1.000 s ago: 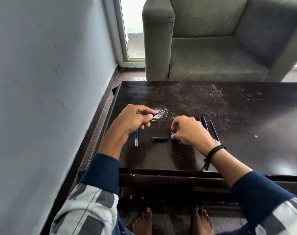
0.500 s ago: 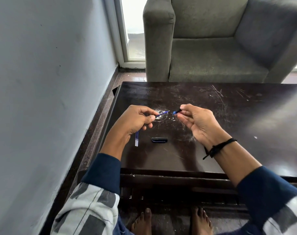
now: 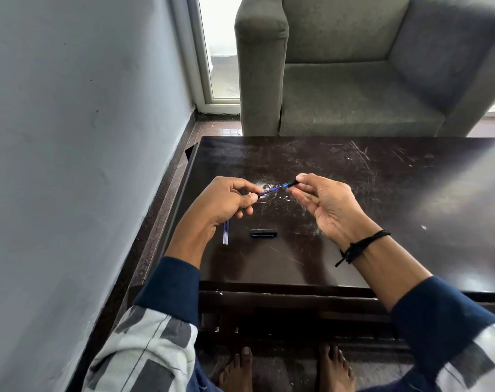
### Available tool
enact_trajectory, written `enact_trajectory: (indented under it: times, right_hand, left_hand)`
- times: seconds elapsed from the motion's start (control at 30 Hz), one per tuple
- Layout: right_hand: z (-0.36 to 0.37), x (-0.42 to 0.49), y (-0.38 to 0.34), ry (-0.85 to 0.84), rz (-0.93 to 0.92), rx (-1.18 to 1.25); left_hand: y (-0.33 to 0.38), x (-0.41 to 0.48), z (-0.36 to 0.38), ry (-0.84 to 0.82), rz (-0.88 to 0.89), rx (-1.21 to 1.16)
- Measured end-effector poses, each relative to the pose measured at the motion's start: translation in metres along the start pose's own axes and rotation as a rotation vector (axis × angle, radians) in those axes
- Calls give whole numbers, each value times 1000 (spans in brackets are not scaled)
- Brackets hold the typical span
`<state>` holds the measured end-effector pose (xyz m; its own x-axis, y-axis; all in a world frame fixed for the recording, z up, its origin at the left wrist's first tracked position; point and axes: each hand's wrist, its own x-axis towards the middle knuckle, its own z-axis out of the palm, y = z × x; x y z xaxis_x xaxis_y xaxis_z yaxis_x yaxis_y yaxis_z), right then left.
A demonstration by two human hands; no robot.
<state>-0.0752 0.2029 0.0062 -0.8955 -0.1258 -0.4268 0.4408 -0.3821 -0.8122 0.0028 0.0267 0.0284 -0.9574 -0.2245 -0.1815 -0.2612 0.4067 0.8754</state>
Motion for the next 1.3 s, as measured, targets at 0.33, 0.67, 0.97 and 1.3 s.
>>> enact_trajectory:
  times: [0.33,0.67,0.97,1.3]
  right_hand:
    - [0,-1,1,-39,24,-5]
    - [2,-7,2,-145,53,-116]
    - [2,-9,4,-212,28,-262]
    - [3,-11,5,-207,-32,-397]
  left_hand:
    - [-4,3,-1,-15,4,-16]
    - [-8,6,0,-16,19,-16]
    - [-9,8,1,-21,31,-11]
    - [-9,7,1,-29,22,-8]
